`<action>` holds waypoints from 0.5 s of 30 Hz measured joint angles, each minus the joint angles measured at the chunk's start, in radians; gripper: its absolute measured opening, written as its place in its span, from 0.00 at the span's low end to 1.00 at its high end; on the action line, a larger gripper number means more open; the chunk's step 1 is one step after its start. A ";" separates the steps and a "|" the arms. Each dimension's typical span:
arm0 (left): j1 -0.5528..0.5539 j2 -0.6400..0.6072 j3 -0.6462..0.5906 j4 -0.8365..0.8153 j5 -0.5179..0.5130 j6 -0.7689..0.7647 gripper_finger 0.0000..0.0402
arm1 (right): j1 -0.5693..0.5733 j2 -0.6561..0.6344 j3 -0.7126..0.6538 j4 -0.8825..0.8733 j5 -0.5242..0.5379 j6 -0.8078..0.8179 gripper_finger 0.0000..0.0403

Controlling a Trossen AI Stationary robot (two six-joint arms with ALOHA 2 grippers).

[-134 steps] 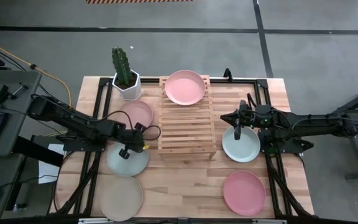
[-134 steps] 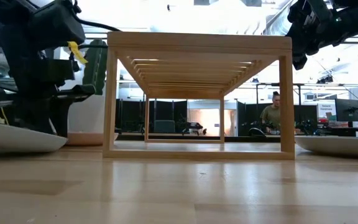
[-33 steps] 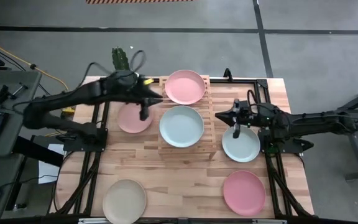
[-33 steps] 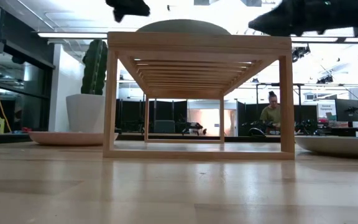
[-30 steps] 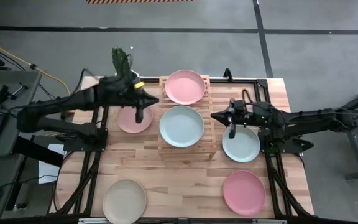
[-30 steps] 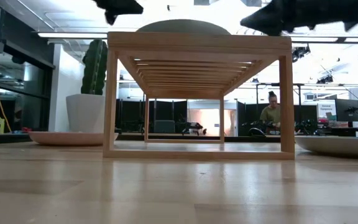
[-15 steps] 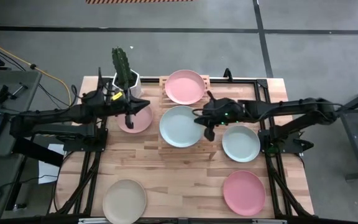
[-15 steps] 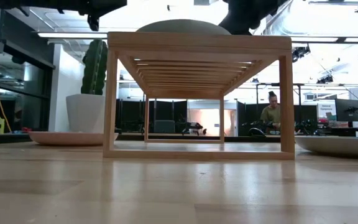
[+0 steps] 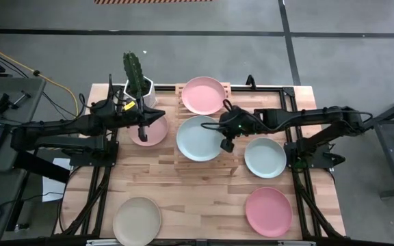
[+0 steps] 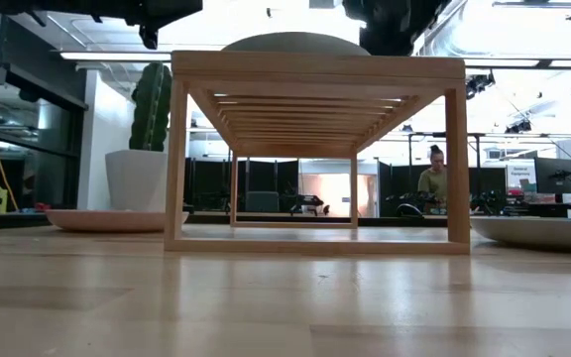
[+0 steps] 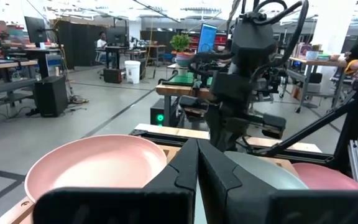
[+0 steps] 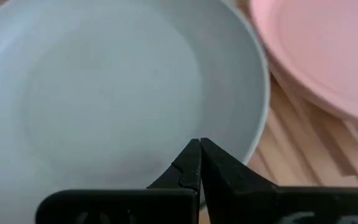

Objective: Place and stack plates onto a shelf
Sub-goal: Put the left blue plate on the shelf

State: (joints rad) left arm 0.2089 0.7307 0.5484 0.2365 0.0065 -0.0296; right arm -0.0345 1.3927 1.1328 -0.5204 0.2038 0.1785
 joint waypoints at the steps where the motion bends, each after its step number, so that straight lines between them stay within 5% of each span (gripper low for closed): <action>1: 0.000 0.000 0.000 -0.001 -0.001 0.000 0.00 | 0.000 -0.001 0.000 -0.002 0.016 0.000 0.00; 15: 0.000 0.000 0.000 -0.001 -0.023 0.008 0.00 | -0.005 -0.018 0.003 -0.027 0.128 -0.023 0.00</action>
State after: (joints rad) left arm 0.2089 0.7307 0.5484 0.2351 -0.0162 -0.0219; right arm -0.0394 1.3751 1.1359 -0.5475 0.3318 0.1560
